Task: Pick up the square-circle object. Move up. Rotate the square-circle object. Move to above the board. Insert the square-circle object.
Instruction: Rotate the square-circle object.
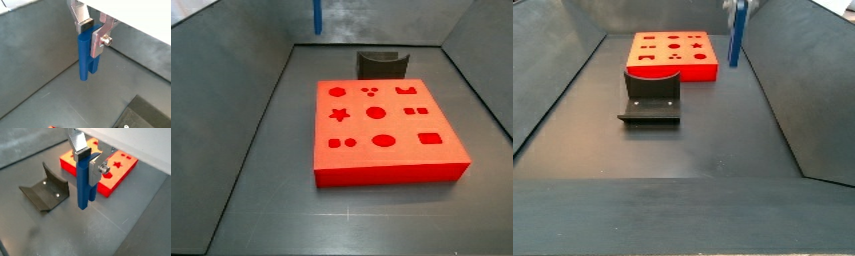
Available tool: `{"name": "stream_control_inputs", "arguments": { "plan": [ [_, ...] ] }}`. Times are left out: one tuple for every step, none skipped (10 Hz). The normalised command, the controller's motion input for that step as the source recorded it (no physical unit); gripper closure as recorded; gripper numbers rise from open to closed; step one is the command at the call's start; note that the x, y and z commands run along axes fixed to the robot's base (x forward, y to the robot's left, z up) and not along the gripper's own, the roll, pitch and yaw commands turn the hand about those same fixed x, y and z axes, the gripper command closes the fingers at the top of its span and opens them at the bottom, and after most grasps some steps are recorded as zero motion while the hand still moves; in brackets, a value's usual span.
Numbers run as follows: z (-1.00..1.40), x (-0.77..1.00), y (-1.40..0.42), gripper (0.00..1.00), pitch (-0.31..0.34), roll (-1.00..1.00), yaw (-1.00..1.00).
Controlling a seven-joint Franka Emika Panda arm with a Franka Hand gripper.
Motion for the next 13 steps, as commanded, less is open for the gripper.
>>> {"name": "stream_control_inputs", "arguments": {
  "plan": [
    [-1.0, 0.01, -0.01, 1.0, -0.031, 0.05, 0.06],
    [-1.0, 0.01, -0.01, 1.0, -0.039, 0.04, 0.05],
    [-1.0, 0.01, -0.01, 1.0, -0.038, 0.03, 0.05],
    [-1.0, 0.02, -0.02, 1.0, -0.039, 0.01, 0.04],
    [-1.0, 0.02, -0.02, 1.0, -0.041, 0.01, 0.04],
    [-1.0, 0.03, -0.02, 1.0, -0.045, 0.0, 0.04],
    [-1.0, 0.03, -0.02, 1.0, -0.051, -0.01, 0.04],
    [-0.87, 0.03, -0.02, 1.0, -0.057, -0.02, 0.04],
    [-0.78, 0.03, -0.02, 1.0, -0.058, -0.03, 0.04],
    [-0.59, 0.02, -0.02, 1.0, -0.055, -0.04, 0.04],
    [-0.41, 0.03, -0.01, 1.0, -0.055, -0.04, 0.04],
    [-0.3, 0.01, -0.02, 1.0, -0.039, -0.05, 0.04],
    [-0.3, 0.01, -0.02, 1.0, -0.039, -0.05, 0.04]
  ]
}}
